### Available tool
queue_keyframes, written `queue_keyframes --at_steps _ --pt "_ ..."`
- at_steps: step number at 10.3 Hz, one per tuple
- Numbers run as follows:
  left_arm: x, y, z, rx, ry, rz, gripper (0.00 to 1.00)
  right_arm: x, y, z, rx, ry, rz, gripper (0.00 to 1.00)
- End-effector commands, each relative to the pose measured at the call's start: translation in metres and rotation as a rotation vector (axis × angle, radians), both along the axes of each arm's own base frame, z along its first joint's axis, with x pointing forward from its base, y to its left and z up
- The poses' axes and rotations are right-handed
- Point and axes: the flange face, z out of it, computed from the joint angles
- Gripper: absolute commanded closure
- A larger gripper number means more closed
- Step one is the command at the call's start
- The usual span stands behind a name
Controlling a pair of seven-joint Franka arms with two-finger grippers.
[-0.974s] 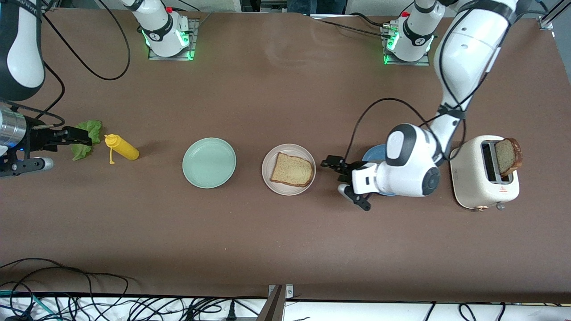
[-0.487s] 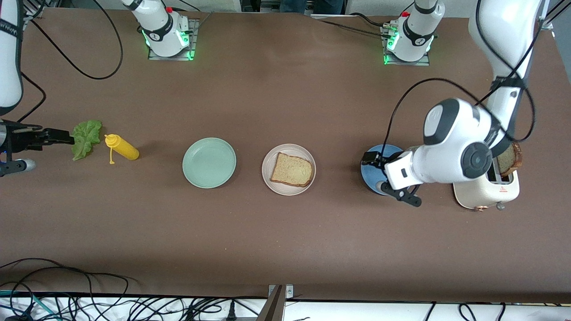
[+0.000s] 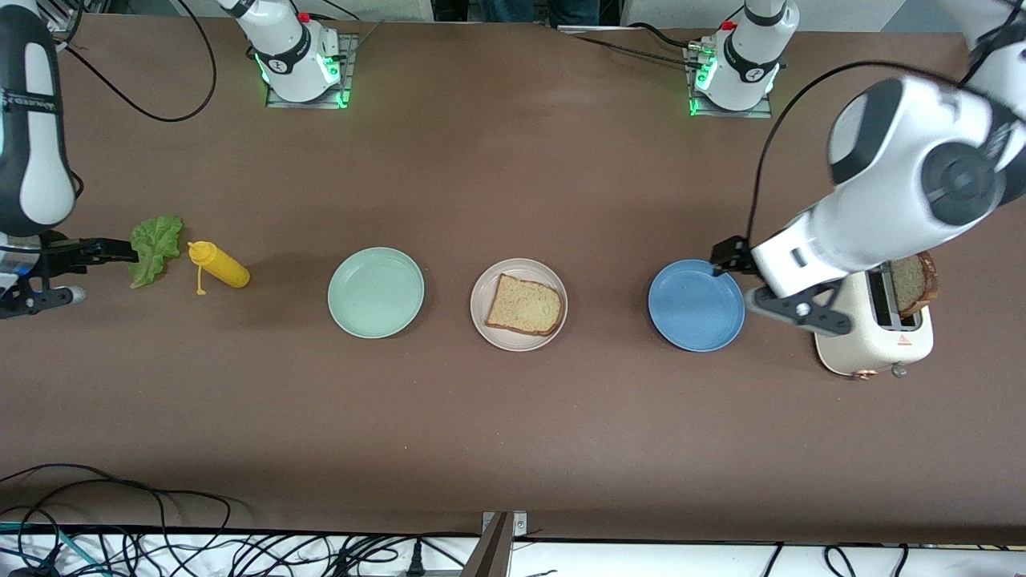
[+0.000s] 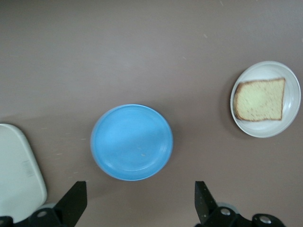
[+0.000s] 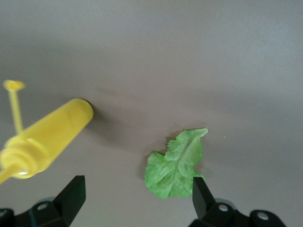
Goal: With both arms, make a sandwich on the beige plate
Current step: 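Raise the left gripper back while the right gripper reaches the lettuce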
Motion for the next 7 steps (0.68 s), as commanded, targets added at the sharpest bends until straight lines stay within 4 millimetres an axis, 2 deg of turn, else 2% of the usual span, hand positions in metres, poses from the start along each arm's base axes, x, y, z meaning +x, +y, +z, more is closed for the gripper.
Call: queue_keyframes --at_steps 1,2,3,4,5,7 --pt "-0.046 0.017 0.051 0.055 -0.059 0.025 0.00 -0.023 -0.005 -0.024 -0.034 0.000 0.049 0.00" --pt "-0.070 0.019 0.064 0.071 -0.056 0.030 0.00 -0.033 -0.009 -0.038 -0.046 0.013 0.054 0.00" --pt "-0.079 0.023 0.072 0.079 -0.052 0.038 0.00 -0.042 -0.014 -0.051 -0.049 0.010 0.046 0.00" --pt "-0.081 0.028 0.072 0.084 -0.033 0.046 0.00 -0.052 -0.022 -0.064 -0.055 0.003 0.036 0.00" --pt "-0.083 0.044 0.074 0.078 -0.014 0.075 0.00 -0.062 -0.025 -0.078 -0.061 -0.012 0.032 0.00" --pt "-0.083 0.040 0.074 0.096 0.004 0.075 0.00 -0.072 -0.027 -0.101 -0.067 -0.023 0.031 0.00"
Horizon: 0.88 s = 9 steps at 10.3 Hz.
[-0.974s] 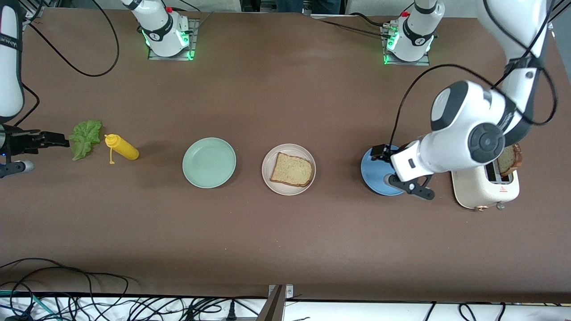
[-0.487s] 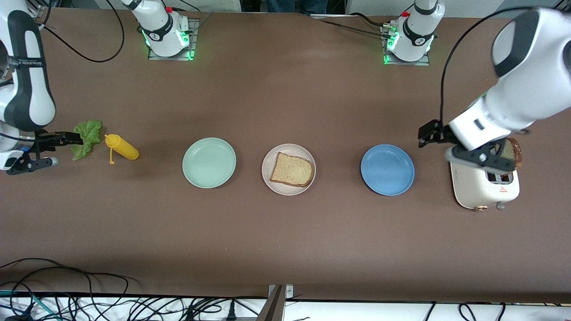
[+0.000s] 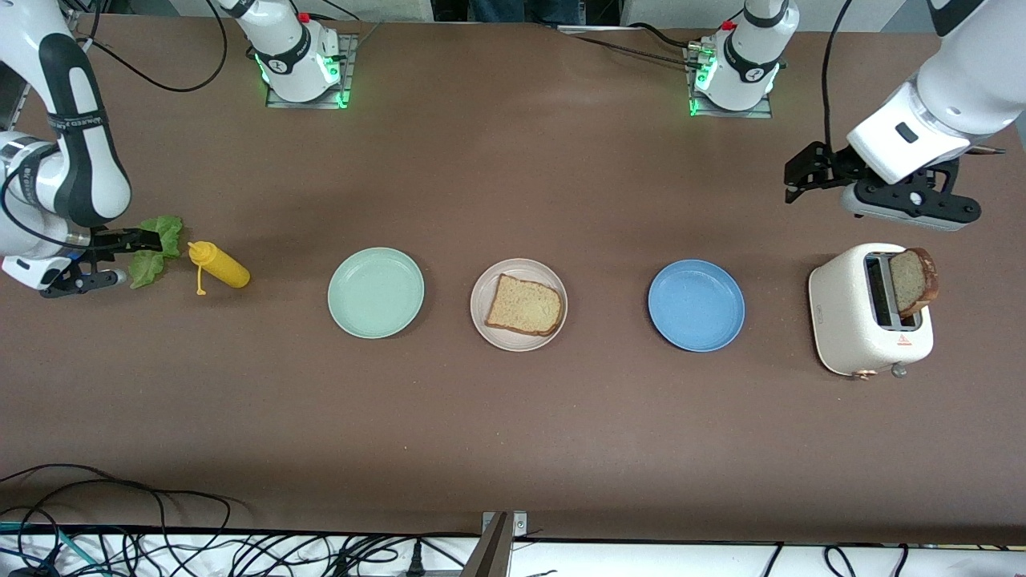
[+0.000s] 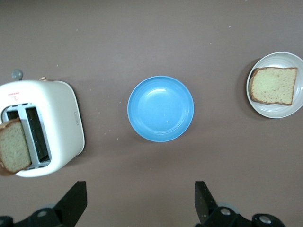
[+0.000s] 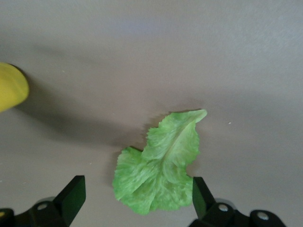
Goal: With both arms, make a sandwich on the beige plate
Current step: 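Raise the left gripper back while the right gripper reaches the lettuce, then grasp the green lettuce leaf with the right gripper and lift it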
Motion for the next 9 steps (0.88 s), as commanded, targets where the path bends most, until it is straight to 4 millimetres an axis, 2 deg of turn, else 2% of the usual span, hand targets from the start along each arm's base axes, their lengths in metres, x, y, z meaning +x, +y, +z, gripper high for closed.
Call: queue_keyframes --at_steps 1,4,6,9 --pt "0.000 -0.005 -0.004 0.050 0.027 0.017 0.00 -0.014 -0.006 -0.022 -0.009 0.008 0.012 0.00" --pt "0.001 -0.005 -0.001 0.054 0.024 0.020 0.00 -0.014 -0.011 -0.045 -0.017 0.006 0.009 0.00" --pt "0.003 0.007 0.005 0.051 0.015 0.043 0.00 -0.015 -0.012 -0.061 -0.023 0.009 0.012 0.00" --pt "0.003 0.009 0.005 0.049 0.021 0.046 0.00 -0.019 -0.019 -0.070 -0.026 0.018 -0.001 0.00"
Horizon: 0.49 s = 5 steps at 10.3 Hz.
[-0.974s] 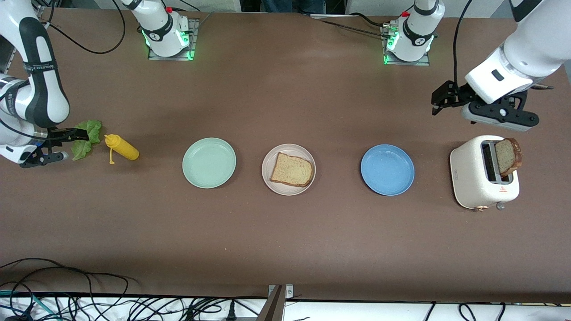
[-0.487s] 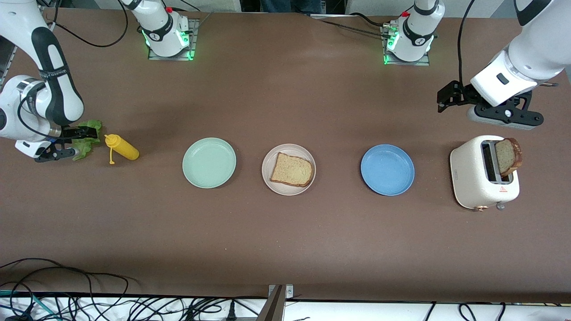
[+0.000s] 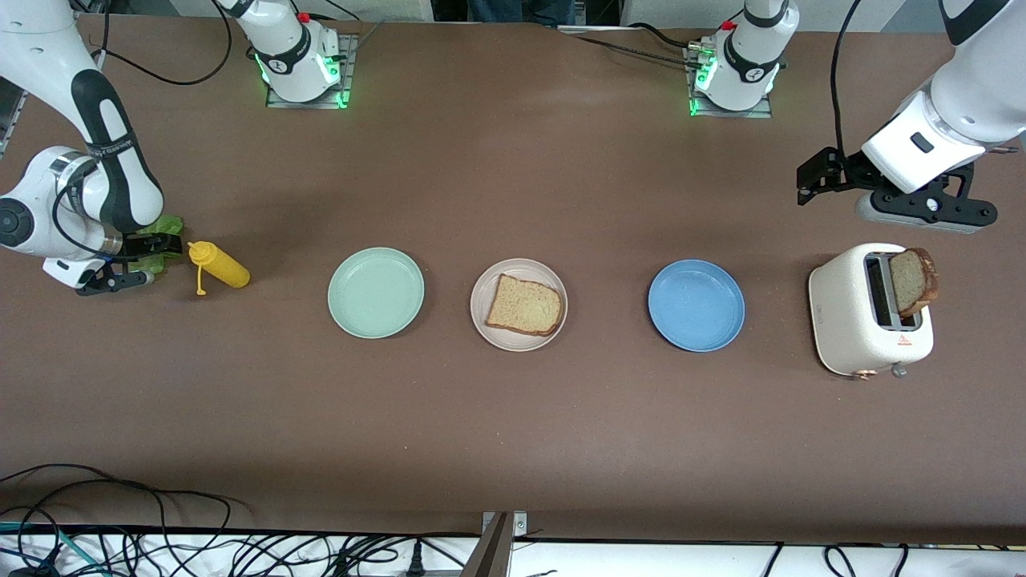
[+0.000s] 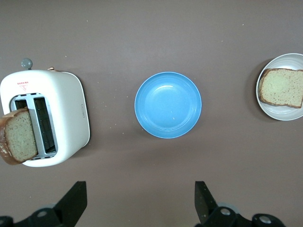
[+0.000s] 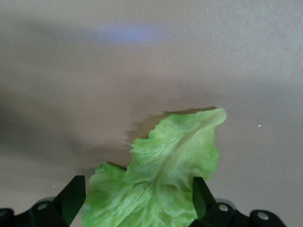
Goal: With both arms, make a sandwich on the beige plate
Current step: 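Grasp the green lettuce leaf with the right gripper and lift it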
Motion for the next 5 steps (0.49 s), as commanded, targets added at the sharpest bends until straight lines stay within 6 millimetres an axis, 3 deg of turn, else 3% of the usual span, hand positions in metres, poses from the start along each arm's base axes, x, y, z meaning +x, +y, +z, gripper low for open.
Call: queue_keyframes --at_steps 1,3,4,5 --pt "0.0007 -0.0004 0.0051 0.024 0.007 0.003 0.00 0.0019 -0.0047 -0.0013 -0.007 -0.009 0.006 0.17" --pt "0.0014 0.0048 0.0057 0.025 0.007 0.009 0.00 0.0020 -0.0056 -0.0009 -0.005 -0.007 0.016 0.68" --pt "0.0018 0.0036 0.0057 0.022 0.006 0.007 0.00 0.0017 -0.0064 -0.0009 -0.005 -0.007 0.014 0.88" --pt "0.0018 0.0034 0.0057 0.020 0.006 0.007 0.00 0.0031 -0.0067 0.0010 -0.006 -0.012 0.015 0.99"
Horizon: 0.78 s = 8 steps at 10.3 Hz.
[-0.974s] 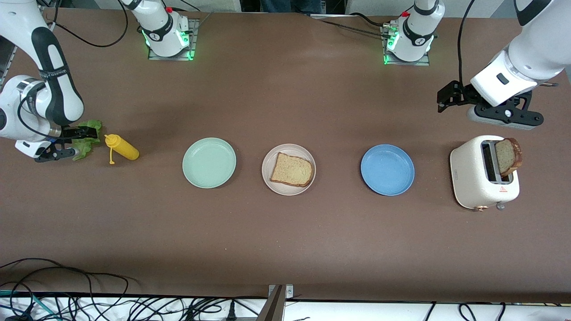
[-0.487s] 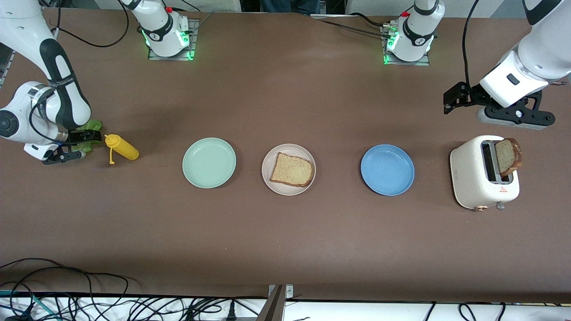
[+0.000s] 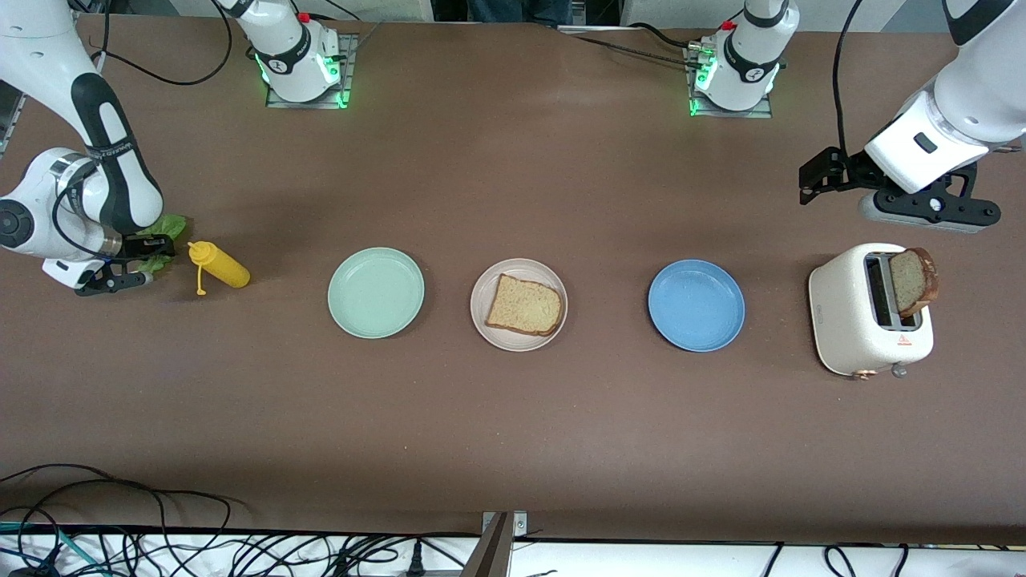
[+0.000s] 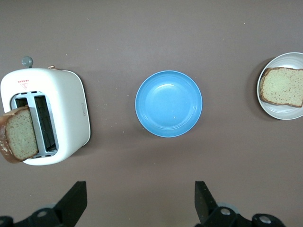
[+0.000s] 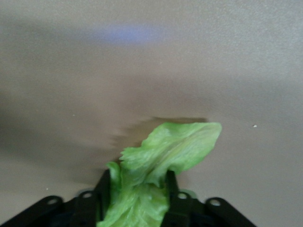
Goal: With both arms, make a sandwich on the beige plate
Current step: 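Grasp the green lettuce leaf with the right gripper and lift it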
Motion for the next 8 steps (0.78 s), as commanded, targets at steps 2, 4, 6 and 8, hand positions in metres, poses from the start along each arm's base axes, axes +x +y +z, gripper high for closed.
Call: queue_keyframes --at_steps 2,4,6,8 --pt "0.002 0.002 0.006 0.019 0.003 0.007 0.00 0.010 -0.006 0.013 -0.010 -0.025 0.020 1.00" --pt "0.002 0.009 0.005 0.019 0.008 0.016 0.00 0.038 -0.003 0.047 -0.015 -0.047 0.059 1.00" --pt "0.002 0.008 0.005 0.018 0.008 0.015 0.00 0.082 0.009 0.112 -0.009 0.013 0.070 1.00" --pt "0.002 0.008 0.006 0.019 0.007 0.015 0.00 0.109 0.029 0.174 -0.004 0.058 0.081 1.00"
